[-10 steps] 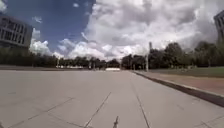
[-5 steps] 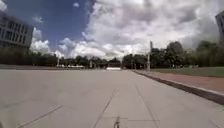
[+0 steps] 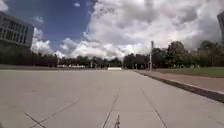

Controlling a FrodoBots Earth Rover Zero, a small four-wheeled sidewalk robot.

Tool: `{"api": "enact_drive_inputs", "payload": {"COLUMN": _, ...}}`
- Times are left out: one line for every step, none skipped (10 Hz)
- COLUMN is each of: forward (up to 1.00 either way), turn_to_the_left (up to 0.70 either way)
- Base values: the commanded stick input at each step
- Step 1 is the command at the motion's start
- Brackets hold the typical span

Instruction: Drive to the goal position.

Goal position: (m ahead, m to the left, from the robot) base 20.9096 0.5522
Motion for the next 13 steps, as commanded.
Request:
{"api": "enact_drive_inputs", "payload": {"forward": 1.0, "turn_to_the_left": 0.0}}
{"api": "enact_drive_inputs", "payload": {"forward": 1.0, "turn_to_the_left": 0.0}}
{"api": "enact_drive_inputs", "payload": {"forward": 1.0, "turn_to_the_left": 0.0}}
{"api": "enact_drive_inputs", "payload": {"forward": 1.0, "turn_to_the_left": 0.0}}
{"api": "enact_drive_inputs", "payload": {"forward": 1.0, "turn_to_the_left": 0.0}}
{"api": "enact_drive_inputs", "payload": {"forward": 1.0, "turn_to_the_left": 0.0}}
{"api": "enact_drive_inputs", "payload": {"forward": 1.0, "turn_to_the_left": 0.0}}
{"api": "enact_drive_inputs", "payload": {"forward": 1.0, "turn_to_the_left": 0.0}}
{"api": "enact_drive_inputs", "payload": {"forward": 1.0, "turn_to_the_left": 0.0}}
{"api": "enact_drive_inputs", "payload": {"forward": 1.0, "turn_to_the_left": 0.0}}
{"api": "enact_drive_inputs", "payload": {"forward": 1.0, "turn_to_the_left": 0.0}}
{"api": "enact_drive_inputs", "payload": {"forward": 1.0, "turn_to_the_left": 0.0}}
{"api": "enact_drive_inputs", "payload": {"forward": 1.0, "turn_to_the_left": 0.0}}
